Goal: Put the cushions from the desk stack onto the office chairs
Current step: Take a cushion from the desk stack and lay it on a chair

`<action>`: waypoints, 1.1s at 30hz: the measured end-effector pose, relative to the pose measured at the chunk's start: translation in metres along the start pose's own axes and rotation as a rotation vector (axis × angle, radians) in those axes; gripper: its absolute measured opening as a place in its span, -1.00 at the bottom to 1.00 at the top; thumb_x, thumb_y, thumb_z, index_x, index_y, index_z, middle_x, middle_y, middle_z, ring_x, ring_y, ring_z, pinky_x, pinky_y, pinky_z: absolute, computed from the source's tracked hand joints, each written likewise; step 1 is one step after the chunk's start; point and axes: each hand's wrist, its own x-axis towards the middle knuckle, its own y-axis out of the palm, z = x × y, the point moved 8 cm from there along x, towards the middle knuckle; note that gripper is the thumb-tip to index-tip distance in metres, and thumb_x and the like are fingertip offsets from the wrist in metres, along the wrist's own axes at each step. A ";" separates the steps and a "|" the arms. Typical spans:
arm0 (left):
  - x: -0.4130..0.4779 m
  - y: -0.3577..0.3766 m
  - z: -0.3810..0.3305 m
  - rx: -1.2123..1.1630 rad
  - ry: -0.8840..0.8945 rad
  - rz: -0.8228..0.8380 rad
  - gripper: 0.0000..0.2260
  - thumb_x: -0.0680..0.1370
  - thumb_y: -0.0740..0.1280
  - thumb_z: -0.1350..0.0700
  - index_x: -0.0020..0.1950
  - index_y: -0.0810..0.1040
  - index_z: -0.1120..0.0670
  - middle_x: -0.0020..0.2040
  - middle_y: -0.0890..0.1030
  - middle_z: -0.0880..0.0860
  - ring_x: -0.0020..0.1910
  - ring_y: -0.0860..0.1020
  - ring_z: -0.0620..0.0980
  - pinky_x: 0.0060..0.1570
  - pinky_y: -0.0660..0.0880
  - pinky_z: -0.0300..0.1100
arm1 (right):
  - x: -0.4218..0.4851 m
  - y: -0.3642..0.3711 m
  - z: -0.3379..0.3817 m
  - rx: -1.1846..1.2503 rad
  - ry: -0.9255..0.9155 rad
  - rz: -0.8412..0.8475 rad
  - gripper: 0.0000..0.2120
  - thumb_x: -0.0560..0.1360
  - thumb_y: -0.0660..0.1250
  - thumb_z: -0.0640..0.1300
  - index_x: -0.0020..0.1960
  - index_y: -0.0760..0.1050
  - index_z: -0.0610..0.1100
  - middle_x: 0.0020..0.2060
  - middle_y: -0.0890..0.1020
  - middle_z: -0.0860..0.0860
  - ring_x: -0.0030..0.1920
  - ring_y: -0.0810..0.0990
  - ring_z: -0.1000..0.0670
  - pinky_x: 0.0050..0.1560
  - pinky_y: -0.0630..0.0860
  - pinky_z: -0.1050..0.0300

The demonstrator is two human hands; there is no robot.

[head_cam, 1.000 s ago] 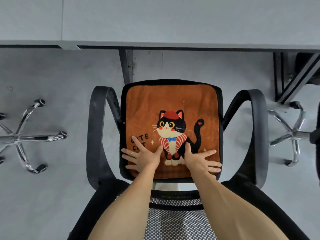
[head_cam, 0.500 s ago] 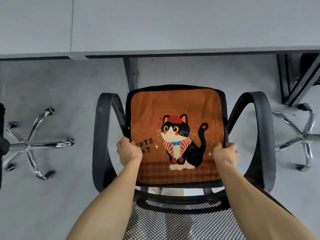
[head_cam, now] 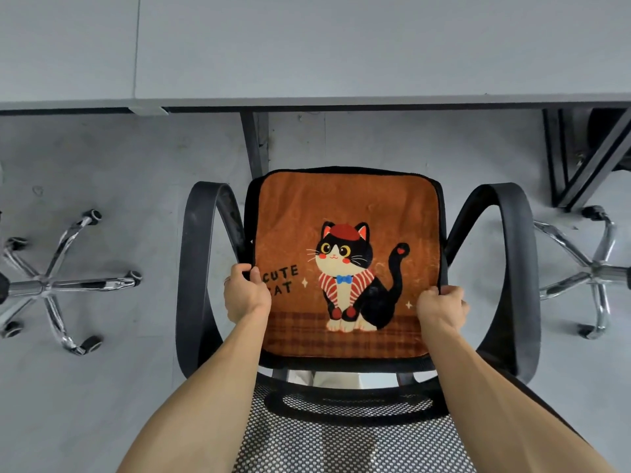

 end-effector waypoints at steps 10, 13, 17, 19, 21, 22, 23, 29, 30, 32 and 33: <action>0.002 0.004 0.000 0.033 -0.023 0.009 -0.79 0.68 0.19 -0.01 0.26 0.46 0.03 0.27 0.50 0.11 0.09 0.55 0.19 -0.14 0.39 0.01 | 0.001 -0.001 -0.001 0.016 -0.003 -0.031 -0.71 0.62 0.20 0.00 0.29 0.41 -0.10 0.32 0.42 -0.23 0.26 0.46 -0.35 0.24 0.42 -0.19; 0.003 0.006 0.001 0.037 -0.022 0.016 -0.79 0.68 0.19 -0.01 0.25 0.45 0.03 0.28 0.48 0.12 0.12 0.55 0.21 -0.13 0.43 0.04 | 0.000 -0.001 -0.001 0.021 -0.002 -0.031 -0.71 0.63 0.20 -0.01 0.30 0.41 -0.10 0.33 0.41 -0.23 0.27 0.46 -0.34 0.23 0.42 -0.18; 0.005 0.008 0.000 0.046 -0.008 0.021 -0.81 0.67 0.19 -0.01 0.23 0.44 0.03 0.27 0.47 0.12 0.11 0.56 0.22 -0.08 0.49 0.09 | 0.001 -0.001 -0.001 0.027 0.000 -0.034 -0.70 0.63 0.20 -0.02 0.30 0.42 -0.11 0.33 0.41 -0.23 0.27 0.46 -0.34 0.26 0.42 -0.19; 0.005 0.007 0.001 0.052 0.001 0.016 -0.81 0.67 0.19 -0.01 0.22 0.44 0.03 0.27 0.47 0.11 0.10 0.56 0.21 -0.09 0.49 0.10 | 0.001 -0.002 -0.002 0.031 0.008 -0.034 -0.71 0.63 0.20 -0.02 0.29 0.42 -0.12 0.33 0.41 -0.23 0.27 0.46 -0.33 0.26 0.42 -0.18; 0.005 0.007 0.001 0.051 0.003 0.008 -0.82 0.67 0.19 -0.01 0.21 0.43 0.03 0.26 0.47 0.11 0.09 0.56 0.21 -0.10 0.48 0.09 | 0.000 -0.002 -0.001 0.039 0.014 -0.031 -0.71 0.63 0.21 -0.02 0.29 0.42 -0.11 0.32 0.41 -0.23 0.27 0.45 -0.33 0.27 0.42 -0.19; 0.005 0.007 0.000 0.050 0.002 0.002 -0.82 0.68 0.18 -0.01 0.22 0.43 0.04 0.27 0.48 0.12 0.10 0.55 0.21 -0.11 0.48 0.09 | 0.000 -0.001 -0.002 0.042 0.016 -0.028 -0.71 0.63 0.21 -0.01 0.29 0.41 -0.11 0.32 0.41 -0.22 0.28 0.45 -0.33 0.27 0.42 -0.20; 0.004 0.007 -0.001 0.053 0.007 -0.006 -0.80 0.68 0.18 0.00 0.25 0.41 0.04 0.28 0.48 0.12 0.12 0.55 0.21 -0.11 0.48 0.10 | 0.000 -0.001 -0.001 0.043 0.015 -0.026 -0.71 0.63 0.20 -0.01 0.29 0.41 -0.10 0.32 0.41 -0.22 0.28 0.45 -0.33 0.28 0.42 -0.21; -0.021 0.018 -0.027 0.292 0.441 -0.054 -0.54 0.63 0.21 -0.04 0.51 0.21 0.00 0.54 0.24 0.15 0.40 0.36 0.20 0.29 0.41 0.17 | -0.012 0.000 0.012 0.010 -0.152 -0.058 -0.54 0.63 0.16 -0.06 0.51 0.21 0.02 0.47 0.28 -0.19 0.39 0.34 -0.34 0.35 0.37 -0.34; -0.024 0.024 -0.031 0.341 0.494 -0.022 -0.49 0.63 0.18 -0.08 0.55 0.16 -0.01 0.57 0.18 0.15 0.45 0.32 0.20 0.35 0.36 0.16 | -0.016 0.004 0.018 -0.018 -0.202 -0.041 -0.49 0.64 0.14 -0.04 0.57 0.14 0.08 0.52 0.23 -0.16 0.43 0.28 -0.32 0.40 0.32 -0.33; -0.025 0.041 -0.030 0.425 0.500 0.103 -0.39 0.64 0.07 -0.21 0.62 -0.04 -0.06 0.64 -0.01 0.13 0.57 0.12 0.18 0.47 0.23 0.17 | -0.021 0.017 0.024 -0.109 -0.252 0.011 -0.43 0.66 0.08 0.04 0.63 0.00 0.14 0.59 0.12 -0.09 0.51 0.16 -0.30 0.50 0.16 -0.29; -0.023 0.047 -0.027 0.461 0.484 0.162 -0.34 0.63 0.02 -0.27 0.63 -0.16 -0.08 0.64 -0.12 0.11 0.60 0.00 0.16 0.51 0.15 0.18 | -0.022 0.023 0.024 -0.166 -0.253 0.036 -0.41 0.66 0.05 0.10 0.64 -0.06 0.13 0.62 0.06 -0.08 0.55 0.09 -0.28 0.54 0.07 -0.27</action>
